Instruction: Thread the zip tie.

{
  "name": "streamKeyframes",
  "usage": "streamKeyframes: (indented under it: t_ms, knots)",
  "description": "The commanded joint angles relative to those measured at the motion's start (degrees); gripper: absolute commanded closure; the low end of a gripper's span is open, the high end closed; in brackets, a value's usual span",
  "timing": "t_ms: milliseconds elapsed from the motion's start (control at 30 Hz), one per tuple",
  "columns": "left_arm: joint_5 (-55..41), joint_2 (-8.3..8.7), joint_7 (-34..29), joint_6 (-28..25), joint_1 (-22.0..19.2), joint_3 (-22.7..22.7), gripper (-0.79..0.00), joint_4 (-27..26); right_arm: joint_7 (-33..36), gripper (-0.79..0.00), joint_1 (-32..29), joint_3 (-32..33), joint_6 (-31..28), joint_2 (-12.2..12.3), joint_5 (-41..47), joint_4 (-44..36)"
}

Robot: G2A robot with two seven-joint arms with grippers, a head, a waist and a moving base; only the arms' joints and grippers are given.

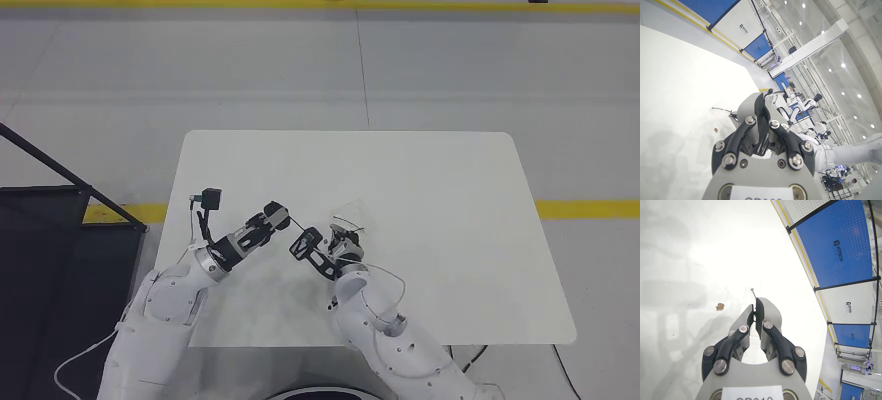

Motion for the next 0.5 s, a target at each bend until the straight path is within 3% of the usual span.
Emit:
streamKeyframes:
  t_ms: [0, 300, 467]
  knots:
    - [-0.05, 0.06, 0.2, -0.03, 0.02, 0.08, 0.0, -0.03, -0.49, 0.0, -0.43, 0.5, -0.1, -0.09, -0.26, -0.34]
    - [0.27, 0.32, 0.76, 0.14, -0.02, 0.61, 0.0, -0.25, -4.45, 0.0, -4.22, 4.98, -0.06, 0.26, -1.01, -4.74]
    - [1.3, 0.53, -0.47, 0.38, -0.29, 1.29, 0.0, -0.5, -9.79, 0.0, -9.0, 9.84, -0.57, 1.28, 0.2, -11.36]
